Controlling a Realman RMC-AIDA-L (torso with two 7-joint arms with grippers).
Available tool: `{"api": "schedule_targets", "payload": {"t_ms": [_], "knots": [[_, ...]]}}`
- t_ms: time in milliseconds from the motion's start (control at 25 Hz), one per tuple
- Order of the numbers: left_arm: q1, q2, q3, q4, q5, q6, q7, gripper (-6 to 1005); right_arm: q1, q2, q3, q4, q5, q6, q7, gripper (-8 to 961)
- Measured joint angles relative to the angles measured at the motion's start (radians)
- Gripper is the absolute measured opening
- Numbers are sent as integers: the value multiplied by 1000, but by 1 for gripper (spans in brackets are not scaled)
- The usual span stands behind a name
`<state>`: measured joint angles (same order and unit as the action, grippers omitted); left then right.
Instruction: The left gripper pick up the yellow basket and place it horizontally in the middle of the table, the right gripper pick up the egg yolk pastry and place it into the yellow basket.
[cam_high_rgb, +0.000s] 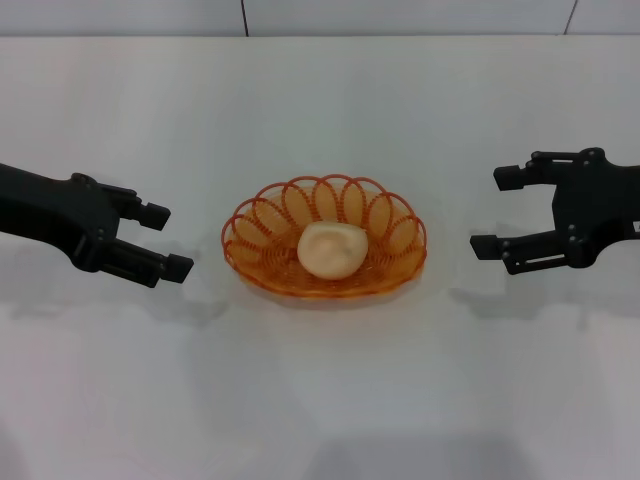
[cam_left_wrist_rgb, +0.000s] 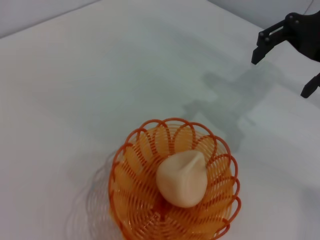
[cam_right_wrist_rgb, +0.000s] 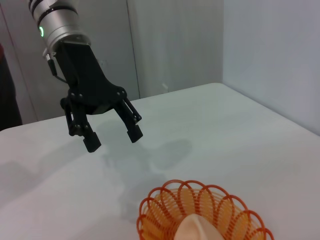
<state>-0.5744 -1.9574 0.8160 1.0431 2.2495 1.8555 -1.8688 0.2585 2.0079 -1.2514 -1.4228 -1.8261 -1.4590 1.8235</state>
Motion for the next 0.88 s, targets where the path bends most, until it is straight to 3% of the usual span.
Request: {"api": "schedule_targets", "payload": {"t_ms": [880], "knots": [[-10, -9, 11, -2, -27, 55, 35, 888, 14, 0, 0, 1, 4, 3, 0, 875]]}}
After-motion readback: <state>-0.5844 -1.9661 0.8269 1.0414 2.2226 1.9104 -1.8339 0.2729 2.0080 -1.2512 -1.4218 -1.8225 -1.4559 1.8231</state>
